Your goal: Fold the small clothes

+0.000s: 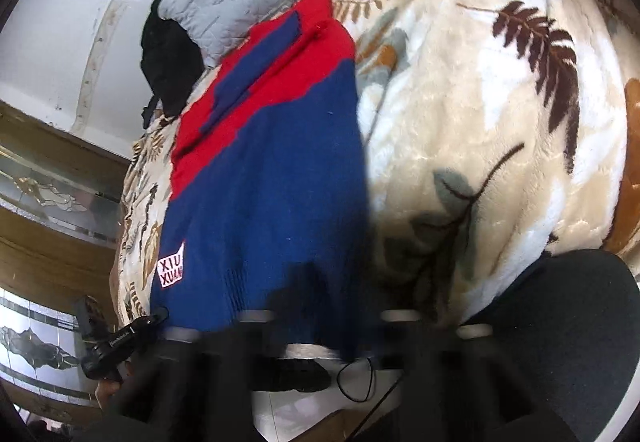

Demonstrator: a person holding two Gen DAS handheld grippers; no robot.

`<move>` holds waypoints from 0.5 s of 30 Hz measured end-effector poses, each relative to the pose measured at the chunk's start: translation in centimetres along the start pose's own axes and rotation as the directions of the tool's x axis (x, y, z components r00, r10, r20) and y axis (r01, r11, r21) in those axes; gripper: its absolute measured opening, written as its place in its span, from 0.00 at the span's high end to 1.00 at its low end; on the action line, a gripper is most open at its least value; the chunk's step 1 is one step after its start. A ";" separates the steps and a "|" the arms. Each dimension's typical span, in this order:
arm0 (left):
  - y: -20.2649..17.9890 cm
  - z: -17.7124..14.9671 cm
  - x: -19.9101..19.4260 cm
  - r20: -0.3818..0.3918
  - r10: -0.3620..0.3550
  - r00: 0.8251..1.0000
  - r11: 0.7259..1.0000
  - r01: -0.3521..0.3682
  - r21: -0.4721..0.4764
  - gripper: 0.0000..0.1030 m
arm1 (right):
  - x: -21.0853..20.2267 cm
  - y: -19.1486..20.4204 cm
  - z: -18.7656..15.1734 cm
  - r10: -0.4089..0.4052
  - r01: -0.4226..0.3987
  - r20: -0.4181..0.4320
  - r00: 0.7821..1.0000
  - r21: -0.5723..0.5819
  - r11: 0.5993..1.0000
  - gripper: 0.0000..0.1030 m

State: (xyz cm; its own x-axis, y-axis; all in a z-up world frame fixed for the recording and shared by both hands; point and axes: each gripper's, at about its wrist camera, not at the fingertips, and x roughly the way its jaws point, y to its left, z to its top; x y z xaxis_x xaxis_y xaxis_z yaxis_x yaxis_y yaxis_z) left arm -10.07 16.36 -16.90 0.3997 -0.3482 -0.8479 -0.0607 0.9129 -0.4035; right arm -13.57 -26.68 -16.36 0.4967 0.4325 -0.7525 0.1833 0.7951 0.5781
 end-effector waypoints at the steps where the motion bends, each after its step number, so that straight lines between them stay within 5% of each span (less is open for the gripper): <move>1: 0.0 0.1 0.2 -0.002 0.007 1.000 1.000 -0.007 0.000 0.93 | -0.1 0.2 0.1 -0.002 0.002 0.018 1.000 -0.002 1.000 0.19; 4: -0.1 0.1 0.8 -0.002 0.005 1.000 1.000 -0.005 -0.004 0.85 | 0.7 1.3 0.8 -0.021 0.022 0.044 0.999 -0.030 0.999 0.21; 6: -0.7 0.1 0.9 -0.001 0.008 1.000 1.000 -0.008 0.019 0.79 | 1.7 1.3 1.0 -0.052 0.053 0.013 0.999 -0.047 0.998 0.32; 8: -1.0 0.1 0.9 -0.005 0.022 1.000 0.999 -0.022 0.045 0.79 | 2.7 1.6 0.7 -0.151 0.149 -0.011 0.989 -0.101 0.984 0.67; 9: -1.2 0.1 0.9 -0.005 0.036 0.999 0.997 -0.036 0.063 0.93 | 2.7 1.7 0.7 -0.193 0.190 -0.009 0.981 -0.114 0.975 0.76; 10: -1.1 0.1 0.6 -0.003 0.034 0.999 0.997 -0.033 0.070 0.96 | 2.6 1.6 0.9 -0.186 0.182 -0.026 0.982 -0.111 0.977 0.95; 15: -1.1 1.0 -4.0 0.116 -0.037 0.993 0.999 0.033 0.040 0.96 | -0.6 2.2 1.8 -0.110 0.108 -0.011 0.994 -0.078 0.991 0.95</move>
State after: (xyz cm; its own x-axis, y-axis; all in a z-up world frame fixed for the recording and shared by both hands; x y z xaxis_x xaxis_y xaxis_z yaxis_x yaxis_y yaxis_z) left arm -10.71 16.93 -12.75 0.5053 -0.3551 -0.7865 -0.0107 0.9088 -0.4171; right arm -11.96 -25.91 -14.09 0.4641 0.3475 -0.8148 0.1692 0.8681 0.4666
